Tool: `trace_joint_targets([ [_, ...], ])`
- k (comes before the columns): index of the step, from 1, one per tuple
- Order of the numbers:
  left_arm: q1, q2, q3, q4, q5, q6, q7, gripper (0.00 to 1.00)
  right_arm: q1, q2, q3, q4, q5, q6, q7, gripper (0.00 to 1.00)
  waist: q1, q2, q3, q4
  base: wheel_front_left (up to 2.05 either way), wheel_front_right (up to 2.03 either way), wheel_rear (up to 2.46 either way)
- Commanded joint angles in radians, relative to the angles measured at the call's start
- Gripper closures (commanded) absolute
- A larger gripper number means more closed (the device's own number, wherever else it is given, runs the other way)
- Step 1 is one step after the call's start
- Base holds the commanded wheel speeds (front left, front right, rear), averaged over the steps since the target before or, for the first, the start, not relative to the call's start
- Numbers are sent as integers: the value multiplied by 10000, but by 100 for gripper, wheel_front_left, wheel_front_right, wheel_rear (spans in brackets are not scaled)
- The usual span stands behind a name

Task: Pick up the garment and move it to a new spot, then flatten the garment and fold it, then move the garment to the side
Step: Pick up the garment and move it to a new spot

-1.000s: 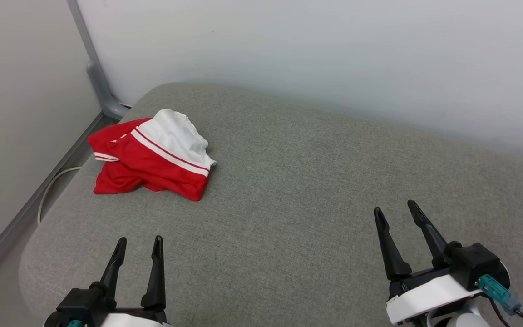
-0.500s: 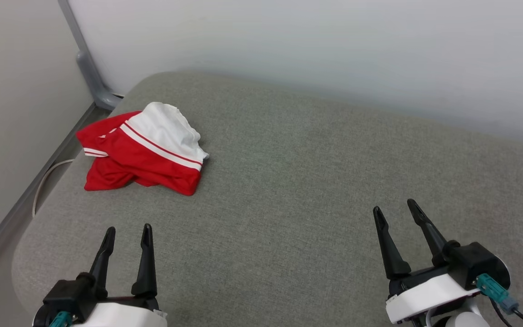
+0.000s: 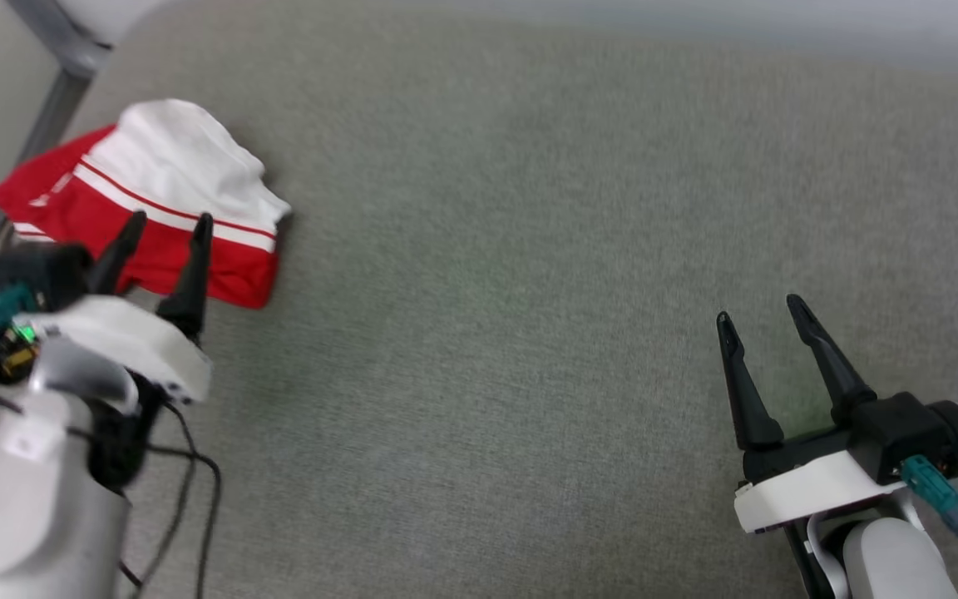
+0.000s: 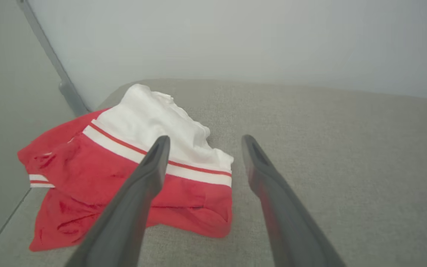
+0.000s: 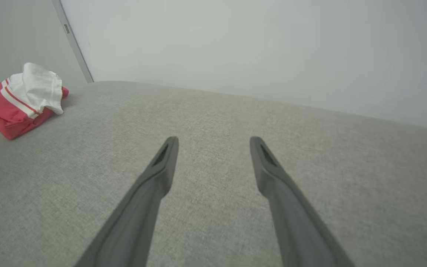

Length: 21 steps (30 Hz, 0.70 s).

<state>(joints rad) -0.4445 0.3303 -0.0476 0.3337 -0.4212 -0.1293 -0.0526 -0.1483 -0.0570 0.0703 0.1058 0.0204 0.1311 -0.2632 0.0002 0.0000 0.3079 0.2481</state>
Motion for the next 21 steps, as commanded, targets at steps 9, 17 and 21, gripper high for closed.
trace_joint_targets([
  [9,-2042,2284,-1566,963,-1482,-15,2988,0,-469,-84,-280,-245,-201,-7,-20,0,-2,0,1923,-692,0,0,0],
  [17,-2917,3021,-2367,2088,-2272,-7,3856,0,-569,-47,-332,-192,-217,-10,-17,0,-2,0,2285,-910,0,0,0],
  [21,-3033,3025,-2785,2729,-2501,-6,3897,40,-637,-39,-334,-148,-226,-10,-10,0,-2,0,2295,-964,0,0,0],
])
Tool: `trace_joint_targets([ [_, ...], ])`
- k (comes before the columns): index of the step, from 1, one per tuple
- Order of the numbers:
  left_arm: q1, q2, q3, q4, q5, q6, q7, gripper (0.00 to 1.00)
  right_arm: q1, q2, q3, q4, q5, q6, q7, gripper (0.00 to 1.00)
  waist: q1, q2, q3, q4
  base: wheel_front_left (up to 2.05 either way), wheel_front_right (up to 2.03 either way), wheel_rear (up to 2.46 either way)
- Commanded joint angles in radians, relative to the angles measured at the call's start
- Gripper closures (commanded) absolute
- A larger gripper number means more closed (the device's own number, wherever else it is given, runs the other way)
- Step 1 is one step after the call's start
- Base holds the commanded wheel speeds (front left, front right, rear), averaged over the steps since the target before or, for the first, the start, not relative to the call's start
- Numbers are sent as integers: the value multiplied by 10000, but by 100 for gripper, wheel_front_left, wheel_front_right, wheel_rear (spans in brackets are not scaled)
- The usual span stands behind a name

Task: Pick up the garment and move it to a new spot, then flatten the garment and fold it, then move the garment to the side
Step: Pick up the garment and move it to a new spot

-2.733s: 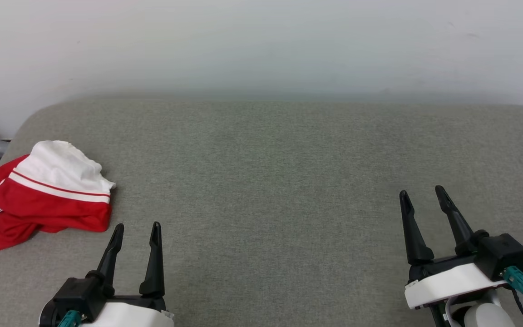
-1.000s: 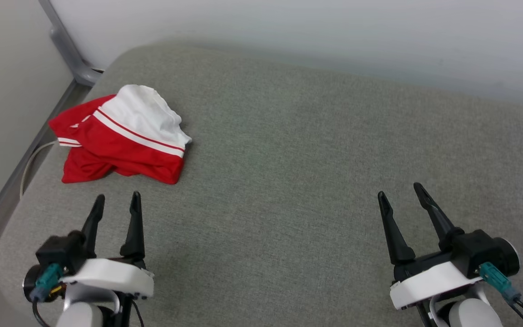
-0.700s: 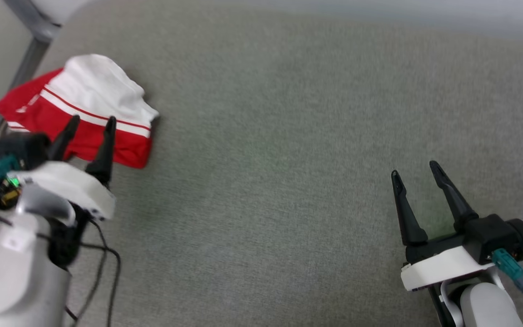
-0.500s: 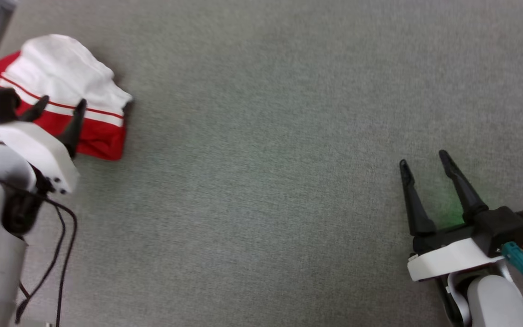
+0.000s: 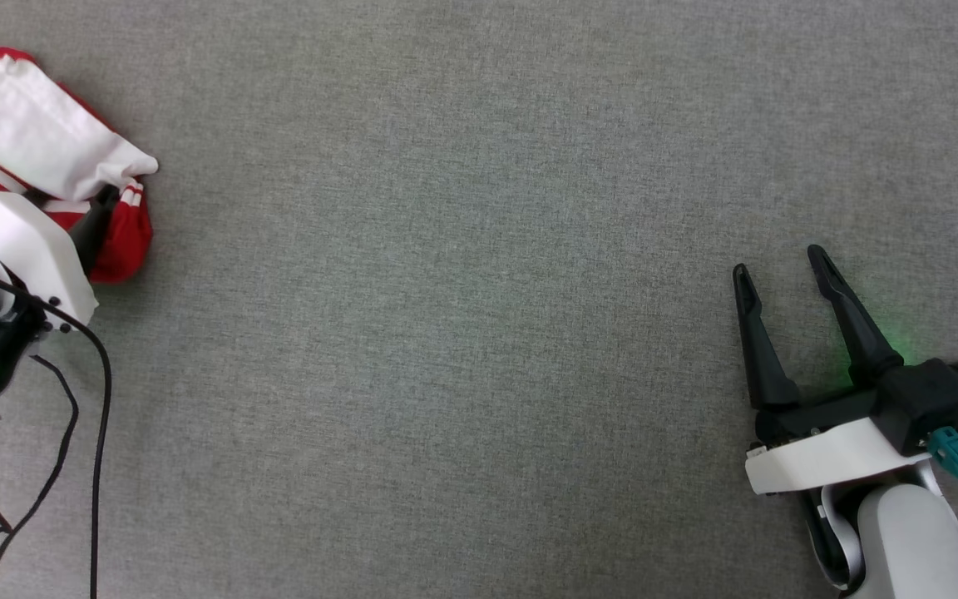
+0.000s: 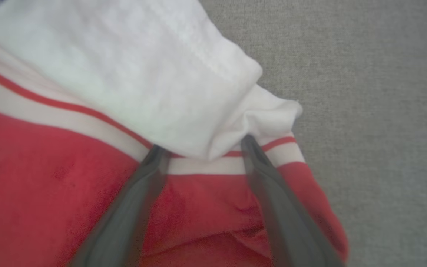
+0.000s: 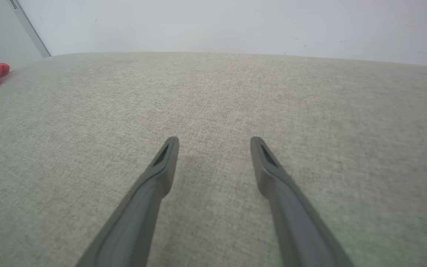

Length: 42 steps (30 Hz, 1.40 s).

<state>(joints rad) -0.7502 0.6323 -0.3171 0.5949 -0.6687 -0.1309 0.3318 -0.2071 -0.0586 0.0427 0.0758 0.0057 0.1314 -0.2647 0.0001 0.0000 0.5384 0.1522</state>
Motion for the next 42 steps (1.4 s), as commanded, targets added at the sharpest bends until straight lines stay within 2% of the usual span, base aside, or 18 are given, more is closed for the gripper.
trace_joint_targets([
  [1,8,-31,-226,174,-102,9,31,100,-50,-20,-74,162,-83,-14,5,0,-1,0,-24,-6,0,0,0],
  [7,25,53,-351,210,-159,9,-1741,100,9,14,-121,231,-49,-14,5,0,-1,0,-487,59,0,0,0],
  [12,239,259,-349,-53,404,18,-3549,100,146,43,-107,380,129,-12,-5,0,-1,0,-1239,85,0,0,0],
  [17,564,675,-484,-846,1078,219,-4671,100,271,77,-116,562,349,-12,-6,0,-1,0,-2183,46,0,0,0],
  [23,921,1042,-598,-2146,1688,562,-5293,100,468,93,-40,732,657,-12,-6,0,-1,0,-3014,-61,0,0,0],
  [29,1181,1165,-921,-3859,2008,645,-5139,100,600,95,-1,804,1139,-12,-7,0,-1,0,-3637,-347,0,0,0],
  [35,1002,734,-1516,-5250,2193,674,-4607,100,575,92,-114,832,1385,-12,-7,0,-1,0,-3902,-915,0,0,0],
  [38,817,291,-2013,-5666,2286,574,-4312,100,555,92,-226,766,1513,-12,-7,0,-1,0,-3920,-1277,0,0,0],
  [39,565,-350,-2524,-5865,2355,551,-4059,100,485,91,-427,706,1570,-12,-7,0,-1,0,-3859,-1674,0,0,0],
  [42,280,-1199,-3071,-5764,2494,637,-3887,100,362,89,-646,657,1712,-12,-8,0,-1,0,-3750,-2112,0,0,0],
])
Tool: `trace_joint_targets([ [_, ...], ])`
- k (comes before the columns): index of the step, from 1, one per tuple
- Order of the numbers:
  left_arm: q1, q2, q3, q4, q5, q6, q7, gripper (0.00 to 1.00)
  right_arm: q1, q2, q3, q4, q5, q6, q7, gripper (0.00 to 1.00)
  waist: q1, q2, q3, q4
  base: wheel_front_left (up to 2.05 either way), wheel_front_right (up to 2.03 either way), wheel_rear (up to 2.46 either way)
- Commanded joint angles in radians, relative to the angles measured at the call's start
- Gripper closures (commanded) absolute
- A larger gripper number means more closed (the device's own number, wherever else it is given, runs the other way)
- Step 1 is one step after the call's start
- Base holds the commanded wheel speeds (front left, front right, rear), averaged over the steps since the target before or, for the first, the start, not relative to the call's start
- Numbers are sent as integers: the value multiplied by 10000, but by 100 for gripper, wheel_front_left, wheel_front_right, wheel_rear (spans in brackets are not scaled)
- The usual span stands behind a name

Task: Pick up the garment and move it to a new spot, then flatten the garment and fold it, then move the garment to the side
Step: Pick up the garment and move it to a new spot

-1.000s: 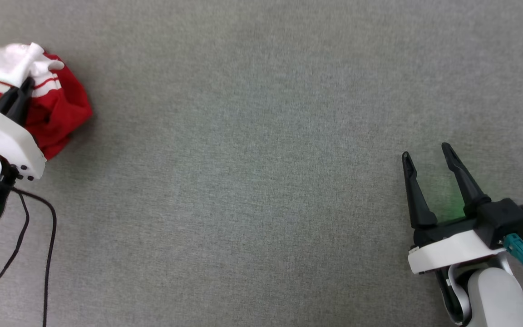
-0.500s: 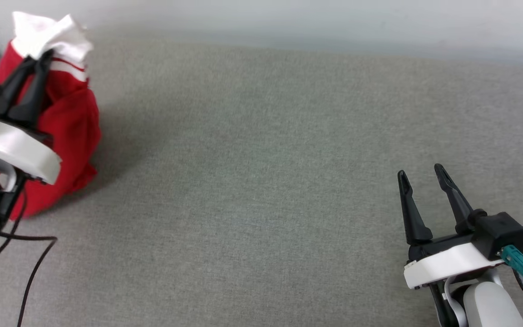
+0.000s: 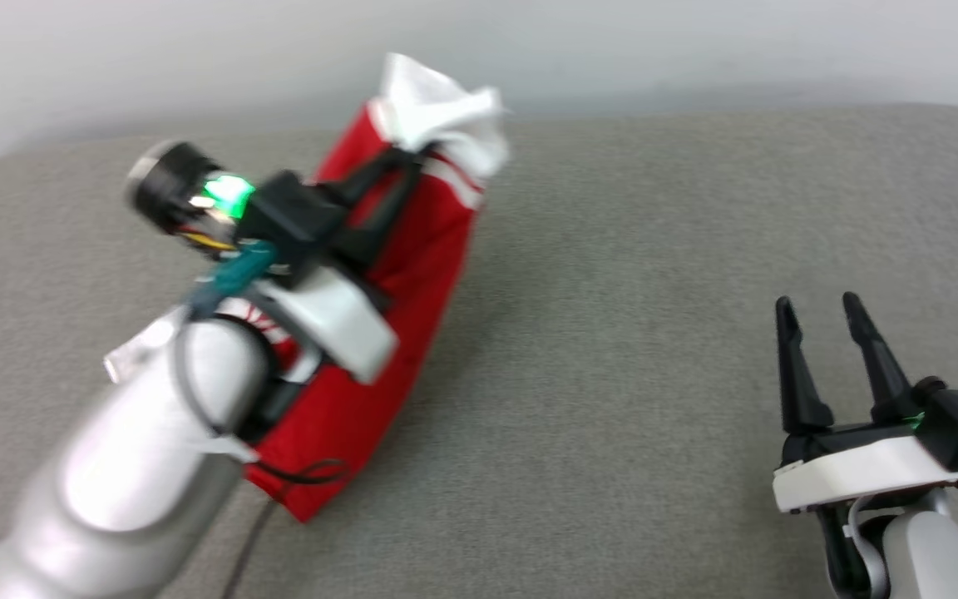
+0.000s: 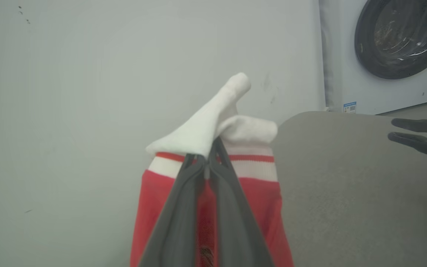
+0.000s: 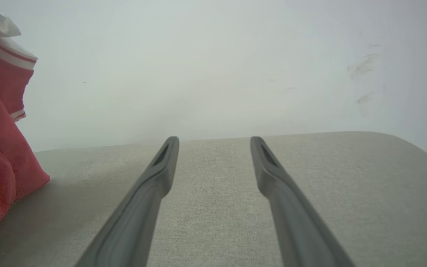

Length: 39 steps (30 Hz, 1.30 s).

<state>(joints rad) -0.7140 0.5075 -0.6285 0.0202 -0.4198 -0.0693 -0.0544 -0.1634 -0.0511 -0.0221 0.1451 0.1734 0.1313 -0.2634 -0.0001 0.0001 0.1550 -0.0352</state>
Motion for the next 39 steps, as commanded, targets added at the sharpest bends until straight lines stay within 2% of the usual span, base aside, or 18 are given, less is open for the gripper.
trace_joint_targets([
  [1,-144,-257,-141,77,24,43,45,100,-101,15,-76,-53,102,-9,-22,0,1,-1,138,-392,0,0,0],
  [9,-1042,-2817,-1274,2041,84,86,-74,100,-412,16,-345,-267,595,-9,-20,0,1,-1,819,-1493,0,0,0],
  [13,-1453,-3650,-1564,3473,108,23,-321,100,-491,19,-278,-307,742,-9,-20,0,1,-1,1137,-1885,0,0,0],
  [14,-1526,-3772,-1630,3856,122,1,-354,20,-505,18,-266,-305,777,-9,-20,0,1,-1,1189,-1942,0,0,0],
  [15,-1611,-3879,-1706,4181,155,-21,-412,0,-525,16,-266,-307,813,-9,-20,0,1,-1,1239,-1983,0,0,0],
  [21,-1681,-4085,-1956,5858,115,-193,-978,0,-518,18,-289,-249,871,-9,-20,0,1,-1,1247,-1911,0,0,0],
  [28,-1422,-3996,-1694,6749,-152,-204,-1795,0,-253,16,-406,-167,510,-9,-20,0,1,-1,623,-1133,0,0,0],
  [31,-1166,-3793,-1407,6721,-248,-99,-1999,0,-137,15,-472,-123,352,-9,-20,0,1,-1,229,-731,0,0,0],
  [35,-664,-3240,-815,6286,-345,118,-2109,0,67,15,-518,-96,136,-9,-22,0,1,-1,-270,-248,0,0,0],
  [39,265,-2531,158,4998,-355,460,-2123,0,313,14,-497,-84,-9,-9,-22,0,1,-1,-662,158,0,0,0],
])
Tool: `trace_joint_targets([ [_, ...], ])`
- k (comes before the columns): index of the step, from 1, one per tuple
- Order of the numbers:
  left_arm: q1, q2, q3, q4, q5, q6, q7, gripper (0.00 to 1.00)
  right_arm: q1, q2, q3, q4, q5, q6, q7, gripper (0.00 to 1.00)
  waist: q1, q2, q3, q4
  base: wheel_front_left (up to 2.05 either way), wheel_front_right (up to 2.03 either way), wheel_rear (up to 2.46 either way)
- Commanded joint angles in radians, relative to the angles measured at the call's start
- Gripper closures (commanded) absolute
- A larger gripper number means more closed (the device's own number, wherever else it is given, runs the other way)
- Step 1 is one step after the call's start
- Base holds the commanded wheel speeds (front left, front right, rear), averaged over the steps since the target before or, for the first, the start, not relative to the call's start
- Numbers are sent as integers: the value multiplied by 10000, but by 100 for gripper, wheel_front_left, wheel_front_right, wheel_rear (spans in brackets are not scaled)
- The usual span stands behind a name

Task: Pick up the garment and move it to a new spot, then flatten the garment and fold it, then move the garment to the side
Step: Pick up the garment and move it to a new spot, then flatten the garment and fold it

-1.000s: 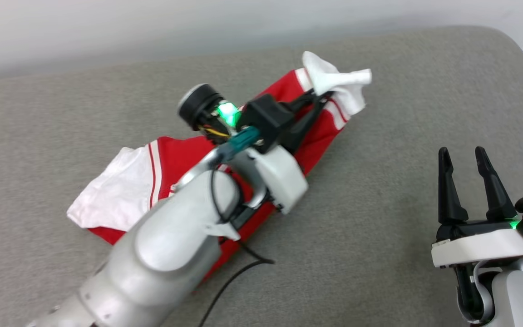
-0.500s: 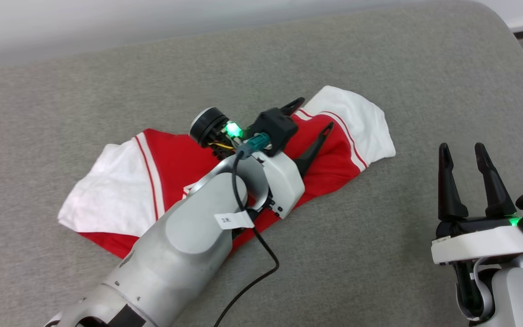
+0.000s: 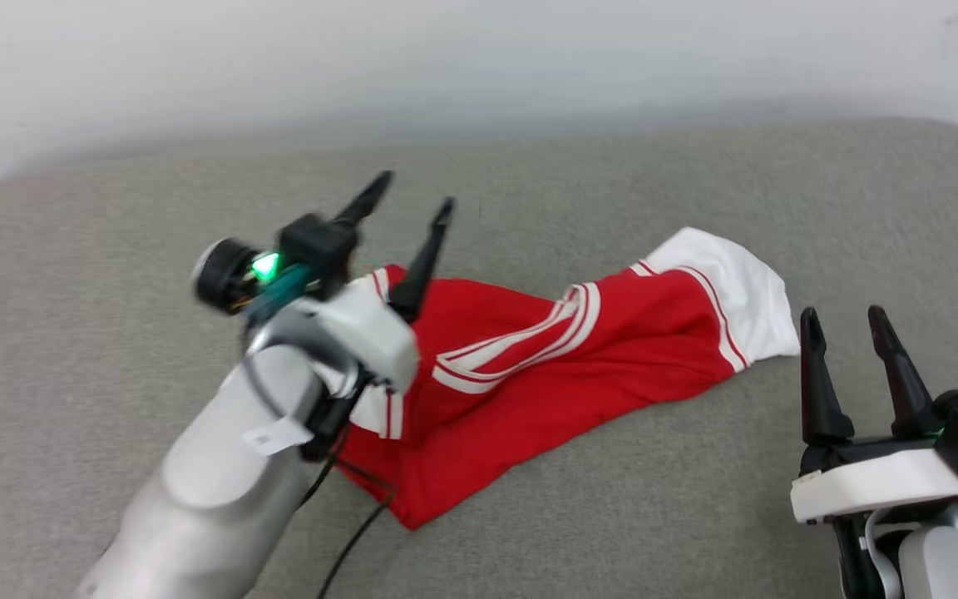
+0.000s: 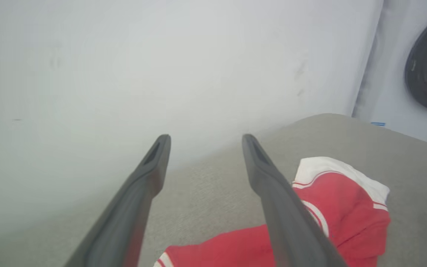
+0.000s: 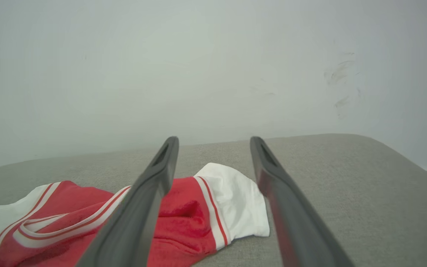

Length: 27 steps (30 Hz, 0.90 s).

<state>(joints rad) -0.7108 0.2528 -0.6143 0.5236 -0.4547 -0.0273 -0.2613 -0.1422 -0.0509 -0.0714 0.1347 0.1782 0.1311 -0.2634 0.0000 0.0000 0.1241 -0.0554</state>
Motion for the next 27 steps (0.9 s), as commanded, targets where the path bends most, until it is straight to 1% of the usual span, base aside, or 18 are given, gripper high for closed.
trace_joint_targets([
  [1,574,217,298,-368,3,138,-46,0,163,12,16,25,-81,-7,-22,0,0,0,-439,442,0,0,0],
  [6,2513,1036,1557,-2123,233,539,-40,0,397,9,65,56,-167,-7,-22,0,0,0,-784,727,0,0,0],
  [8,3329,1219,2048,-2766,289,663,-41,0,483,13,54,54,-175,-7,-22,0,0,0,-890,845,0,0,0],
  [10,4102,1264,2515,-3437,377,783,-41,0,542,10,47,43,-205,-7,-20,0,0,0,-950,962,0,0,0],
  [15,5598,988,3248,-4484,788,682,-42,0,693,12,20,59,-241,-7,-20,0,0,0,-1110,1270,0,0,0],
  [16,6098,710,3577,-4821,891,691,-43,0,705,9,31,63,-228,-7,-22,0,0,0,-1136,1316,0,0,0],
  [17,6333,550,3755,-5013,964,682,-43,0,708,9,23,52,-211,-7,-20,0,0,0,-1142,1335,0,0,0],
  [18,6333,550,3755,-5013,964,682,-43,0,708,9,23,52,-211,-7,-20,0,0,0,-1142,1335,0,0,0],
  [22,7156,-118,4468,-5618,1219,640,-43,0,756,10,-13,1,-156,-7,-22,0,0,0,-1126,1390,0,0,0],
  [25,7446,-499,4815,-5766,1472,426,-43,0,824,10,-33,7,-136,-7,-20,0,0,0,-1111,1436,0,0,0],
  [27,7509,-612,4901,-5709,1699,205,-43,0,813,10,-14,21,-169,-7,-20,0,0,0,-1095,1460,0,0,0],
])
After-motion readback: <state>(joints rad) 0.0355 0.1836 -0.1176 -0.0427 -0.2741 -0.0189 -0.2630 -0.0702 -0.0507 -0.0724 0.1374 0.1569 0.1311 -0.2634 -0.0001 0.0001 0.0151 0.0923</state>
